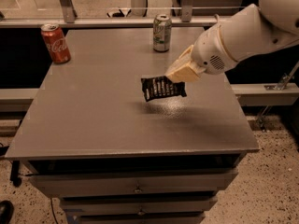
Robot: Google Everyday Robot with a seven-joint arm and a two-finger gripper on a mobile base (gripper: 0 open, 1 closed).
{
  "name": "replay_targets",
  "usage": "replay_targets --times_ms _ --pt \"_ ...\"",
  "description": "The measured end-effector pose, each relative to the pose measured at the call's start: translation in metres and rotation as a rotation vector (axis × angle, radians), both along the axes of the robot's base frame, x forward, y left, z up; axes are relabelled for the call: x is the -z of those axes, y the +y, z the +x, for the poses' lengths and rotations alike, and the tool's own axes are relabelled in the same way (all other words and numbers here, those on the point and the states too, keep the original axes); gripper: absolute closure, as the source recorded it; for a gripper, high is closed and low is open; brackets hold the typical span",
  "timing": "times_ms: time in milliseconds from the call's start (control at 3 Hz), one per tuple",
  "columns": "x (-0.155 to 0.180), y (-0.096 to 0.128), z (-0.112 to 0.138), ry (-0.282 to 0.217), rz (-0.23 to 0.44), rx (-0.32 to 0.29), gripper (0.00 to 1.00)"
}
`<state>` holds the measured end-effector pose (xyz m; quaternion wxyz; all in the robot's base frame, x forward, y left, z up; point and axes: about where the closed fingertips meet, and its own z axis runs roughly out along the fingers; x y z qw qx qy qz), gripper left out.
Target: Pick rxbar chocolate
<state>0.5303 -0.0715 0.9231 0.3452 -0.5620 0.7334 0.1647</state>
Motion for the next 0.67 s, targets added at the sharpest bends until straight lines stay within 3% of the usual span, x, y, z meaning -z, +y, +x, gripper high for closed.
replay_targets --times_ms 667 --pt "-0.012 -0.006 0.038 -0.129 0.089 0.018 1.0"
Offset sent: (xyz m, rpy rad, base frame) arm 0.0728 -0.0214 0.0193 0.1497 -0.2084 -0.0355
